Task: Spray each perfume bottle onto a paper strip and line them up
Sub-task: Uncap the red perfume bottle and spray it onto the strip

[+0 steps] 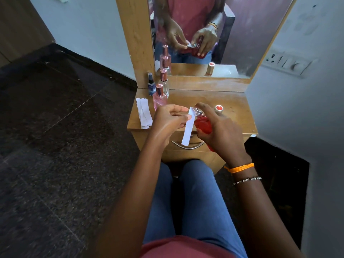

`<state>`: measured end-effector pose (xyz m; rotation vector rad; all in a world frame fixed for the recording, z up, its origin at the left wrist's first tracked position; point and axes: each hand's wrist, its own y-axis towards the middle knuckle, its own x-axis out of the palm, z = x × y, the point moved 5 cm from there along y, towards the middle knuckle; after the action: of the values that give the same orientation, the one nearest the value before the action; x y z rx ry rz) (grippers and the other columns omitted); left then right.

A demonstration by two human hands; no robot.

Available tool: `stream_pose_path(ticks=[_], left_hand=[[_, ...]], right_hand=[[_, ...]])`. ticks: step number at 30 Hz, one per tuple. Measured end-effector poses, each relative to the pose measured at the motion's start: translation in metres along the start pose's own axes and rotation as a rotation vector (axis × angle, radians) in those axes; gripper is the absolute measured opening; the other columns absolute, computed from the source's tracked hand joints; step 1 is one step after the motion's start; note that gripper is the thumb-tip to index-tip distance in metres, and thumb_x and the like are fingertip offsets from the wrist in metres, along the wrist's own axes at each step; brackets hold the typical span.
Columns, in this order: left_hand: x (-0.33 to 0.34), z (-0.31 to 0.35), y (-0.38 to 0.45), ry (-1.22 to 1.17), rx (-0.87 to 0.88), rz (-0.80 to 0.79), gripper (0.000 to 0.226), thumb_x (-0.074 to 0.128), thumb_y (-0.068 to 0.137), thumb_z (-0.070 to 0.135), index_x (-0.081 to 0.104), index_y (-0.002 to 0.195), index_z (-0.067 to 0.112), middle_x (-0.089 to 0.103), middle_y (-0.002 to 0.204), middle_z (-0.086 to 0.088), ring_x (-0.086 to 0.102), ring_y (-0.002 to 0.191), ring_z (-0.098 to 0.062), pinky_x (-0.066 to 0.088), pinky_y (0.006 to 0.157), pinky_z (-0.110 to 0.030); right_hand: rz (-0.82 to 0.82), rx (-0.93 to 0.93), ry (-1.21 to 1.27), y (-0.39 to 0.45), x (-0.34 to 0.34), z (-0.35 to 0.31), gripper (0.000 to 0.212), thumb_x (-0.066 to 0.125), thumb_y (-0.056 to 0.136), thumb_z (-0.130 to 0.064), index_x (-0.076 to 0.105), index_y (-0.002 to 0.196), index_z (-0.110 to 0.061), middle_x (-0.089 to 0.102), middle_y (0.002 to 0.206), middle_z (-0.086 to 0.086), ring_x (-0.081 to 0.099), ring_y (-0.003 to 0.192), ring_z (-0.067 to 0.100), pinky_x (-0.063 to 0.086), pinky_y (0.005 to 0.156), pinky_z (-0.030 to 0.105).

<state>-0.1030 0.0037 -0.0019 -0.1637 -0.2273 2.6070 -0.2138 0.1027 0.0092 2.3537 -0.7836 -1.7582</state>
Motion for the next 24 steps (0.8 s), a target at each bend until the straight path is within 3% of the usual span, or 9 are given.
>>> stream_pose_path(ticks=[13, 18, 22, 24], left_hand=[[0.002, -0.005, 0.0, 0.028, -0.02, -0.009, 0.019, 0.071, 0.078, 0.005, 0.067, 0.095, 0.01, 0.068, 0.082, -0.001, 0.065, 0.074, -0.006, 0.052, 0.059, -0.01], [0.004, -0.008, 0.003, -0.007, -0.02, -0.027, 0.016, 0.07, 0.078, 0.002, 0.065, 0.091, 0.01, 0.066, 0.08, -0.002, 0.065, 0.075, -0.007, 0.052, 0.06, -0.01], [0.009, -0.009, 0.02, 0.03, -0.001, 0.01, 0.016, 0.07, 0.077, -0.001, 0.064, 0.086, 0.011, 0.066, 0.081, -0.003, 0.066, 0.078, -0.013, 0.055, 0.064, -0.015], [0.015, -0.007, 0.033, 0.095, 0.026, 0.054, 0.019, 0.071, 0.075, 0.0, 0.063, 0.09, 0.008, 0.068, 0.086, -0.009, 0.067, 0.081, -0.019, 0.057, 0.071, -0.024]], right_hand=[[-0.009, 0.011, 0.005, 0.001, 0.0, 0.002, 0.071, 0.076, 0.073, -0.025, 0.04, 0.134, -0.034, 0.067, 0.117, 0.007, 0.066, 0.089, 0.035, 0.045, 0.063, 0.03], [0.004, 0.077, 0.095, -0.001, -0.002, 0.006, 0.066, 0.073, 0.076, -0.029, 0.04, 0.134, -0.033, 0.067, 0.116, 0.008, 0.065, 0.09, 0.034, 0.037, 0.062, 0.027], [0.013, 0.13, 0.184, -0.004, -0.006, 0.012, 0.066, 0.071, 0.076, -0.035, 0.04, 0.133, -0.035, 0.067, 0.115, 0.007, 0.064, 0.094, 0.032, 0.039, 0.063, 0.028], [0.03, 0.154, 0.221, -0.005, -0.008, 0.015, 0.064, 0.07, 0.076, -0.036, 0.04, 0.133, -0.035, 0.067, 0.115, 0.006, 0.064, 0.094, 0.032, 0.043, 0.064, 0.03]])
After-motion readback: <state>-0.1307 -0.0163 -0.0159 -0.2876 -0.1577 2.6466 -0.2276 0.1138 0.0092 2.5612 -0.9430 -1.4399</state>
